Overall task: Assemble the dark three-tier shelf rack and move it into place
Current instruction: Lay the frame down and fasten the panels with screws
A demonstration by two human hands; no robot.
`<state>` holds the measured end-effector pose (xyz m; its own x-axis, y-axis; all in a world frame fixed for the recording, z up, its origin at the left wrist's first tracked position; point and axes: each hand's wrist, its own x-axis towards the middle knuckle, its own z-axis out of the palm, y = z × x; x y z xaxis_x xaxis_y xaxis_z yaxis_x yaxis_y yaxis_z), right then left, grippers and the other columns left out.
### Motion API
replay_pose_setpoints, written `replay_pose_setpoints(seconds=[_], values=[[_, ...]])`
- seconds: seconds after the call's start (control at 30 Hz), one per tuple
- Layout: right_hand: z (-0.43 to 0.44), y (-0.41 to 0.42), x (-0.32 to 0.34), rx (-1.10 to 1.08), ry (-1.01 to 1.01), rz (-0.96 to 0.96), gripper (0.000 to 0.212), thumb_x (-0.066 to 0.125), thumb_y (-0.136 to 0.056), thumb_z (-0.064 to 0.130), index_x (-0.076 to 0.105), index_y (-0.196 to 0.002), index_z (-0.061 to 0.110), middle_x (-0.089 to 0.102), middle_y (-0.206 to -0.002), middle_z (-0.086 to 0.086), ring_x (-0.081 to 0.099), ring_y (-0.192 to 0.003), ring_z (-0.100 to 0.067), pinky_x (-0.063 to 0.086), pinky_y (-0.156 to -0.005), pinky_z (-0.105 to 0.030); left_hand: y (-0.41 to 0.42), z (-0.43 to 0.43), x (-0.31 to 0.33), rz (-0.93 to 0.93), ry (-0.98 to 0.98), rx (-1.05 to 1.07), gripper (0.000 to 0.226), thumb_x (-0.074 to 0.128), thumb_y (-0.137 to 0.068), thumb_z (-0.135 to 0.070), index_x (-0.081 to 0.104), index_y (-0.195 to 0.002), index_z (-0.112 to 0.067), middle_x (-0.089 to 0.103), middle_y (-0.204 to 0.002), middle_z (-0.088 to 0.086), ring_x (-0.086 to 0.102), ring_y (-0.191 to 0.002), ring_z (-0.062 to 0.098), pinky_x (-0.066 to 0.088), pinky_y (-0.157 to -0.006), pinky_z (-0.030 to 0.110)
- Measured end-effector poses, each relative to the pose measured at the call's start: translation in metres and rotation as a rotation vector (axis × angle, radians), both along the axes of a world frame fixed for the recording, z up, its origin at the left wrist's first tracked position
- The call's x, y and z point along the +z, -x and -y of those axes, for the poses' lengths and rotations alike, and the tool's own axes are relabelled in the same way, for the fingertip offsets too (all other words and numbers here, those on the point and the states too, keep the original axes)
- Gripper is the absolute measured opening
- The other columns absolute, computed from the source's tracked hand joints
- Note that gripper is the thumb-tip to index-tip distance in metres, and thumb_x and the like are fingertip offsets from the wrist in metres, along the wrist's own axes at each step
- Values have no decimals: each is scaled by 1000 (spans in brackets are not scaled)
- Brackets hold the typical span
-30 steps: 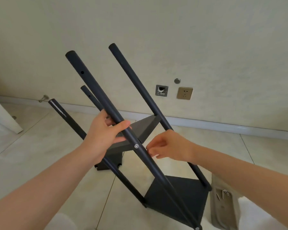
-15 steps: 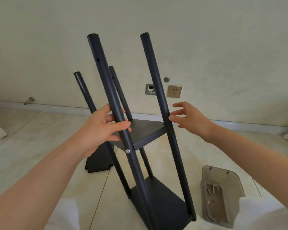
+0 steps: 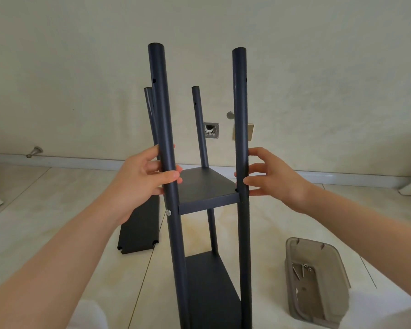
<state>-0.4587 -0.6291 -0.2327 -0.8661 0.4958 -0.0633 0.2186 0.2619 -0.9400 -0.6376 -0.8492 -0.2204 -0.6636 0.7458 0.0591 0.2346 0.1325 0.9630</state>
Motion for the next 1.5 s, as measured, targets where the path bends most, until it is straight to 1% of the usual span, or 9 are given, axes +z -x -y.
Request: replay_pose_setpoints(seconds=[0.17, 0.27, 0.37, 0.53, 0.83, 1.1, 1.3, 1.4, 1.5], values=[[-3, -2, -3, -49, -46, 10, 52, 60, -94, -2, 43, -129, 32, 65, -114, -8, 70, -97, -22, 61, -82, -37, -2, -9, -5, -16, 0, 28, 57, 73, -90, -8, 55, -136, -38, 77, -102, -11, 75, -95, 11, 59, -79, 29], [-3, -3, -5, -27, -62, 10, 51, 59, -94, -3, 40, -127, 31, 63, -113, -8, 70, -91, -22, 62, -75, -29, -1, -11, -8, -26, 11, 51, 56, 75, -87, -7, 59, -127, -42, 77, -102, -11, 74, -96, 10, 58, -74, 23], [-2, -4, -8, 6, -115, 56, 53, 60, -92, -3, 35, -125, 30, 57, -113, -5, 69, -88, -21, 59, -64, -21, 1, -12, -11, -63, 36, 68, 52, 76, -87, -5, 62, -117, -45, 77, -102, -10, 74, -96, 12, 58, -79, 29], [4, -6, -14, 37, -148, 78, 53, 63, -91, -3, 33, -124, 27, 57, -112, -6, 70, -88, -23, 61, -68, -25, 1, -15, -12, -133, 69, 92, 49, 75, -87, -4, 65, -107, -47, 77, -99, -15, 73, -94, 3, 56, -82, 26], [9, -9, -16, 37, -164, 63, 33, 54, -101, 25, 35, -127, 32, 64, -105, 2, 68, -91, -15, 58, -68, -18, 0, -10, -10, -179, 182, 180, 44, 77, -85, -4, 67, -116, -32, 76, -107, -7, 73, -98, 11, 56, -97, 45], [25, -10, -2, 128, -214, 101, 50, 55, -100, 28, 29, -143, 28, 65, -116, -3, 68, -97, -19, 59, -86, -35, -1, 1, -12, -234, 327, 270, 38, 76, -85, -4, 67, -120, -18, 74, -112, -3, 71, -101, 18, 52, -99, 40], [46, -10, 0, 242, -278, 128, 43, 50, -102, 29, 34, -142, 24, 66, -122, -4, 66, -104, -21, 52, -98, -45, -5, 16, -16, -246, 426, 345, 41, 76, -86, -4, 63, -125, -8, 71, -119, 8, 70, -105, 30, 53, -99, 53], [50, -10, -2, 280, -303, 122, 42, 51, -102, 28, 36, -141, 26, 66, -123, -1, 67, -102, -17, 54, -96, -40, -10, 23, -18, -260, 440, 369, 39, 76, -86, -3, 63, -123, -6, 71, -119, 11, 70, -105, 32, 53, -99, 53], [53, -10, -6, 292, -343, 129, 44, 53, -101, 28, 36, -142, 29, 64, -119, 9, 66, -97, -9, 54, -82, -16, -17, 27, -20, -328, 485, 392, 38, 76, -87, -8, 62, -123, -5, 71, -119, 10, 70, -105, 32, 53, -98, 46]])
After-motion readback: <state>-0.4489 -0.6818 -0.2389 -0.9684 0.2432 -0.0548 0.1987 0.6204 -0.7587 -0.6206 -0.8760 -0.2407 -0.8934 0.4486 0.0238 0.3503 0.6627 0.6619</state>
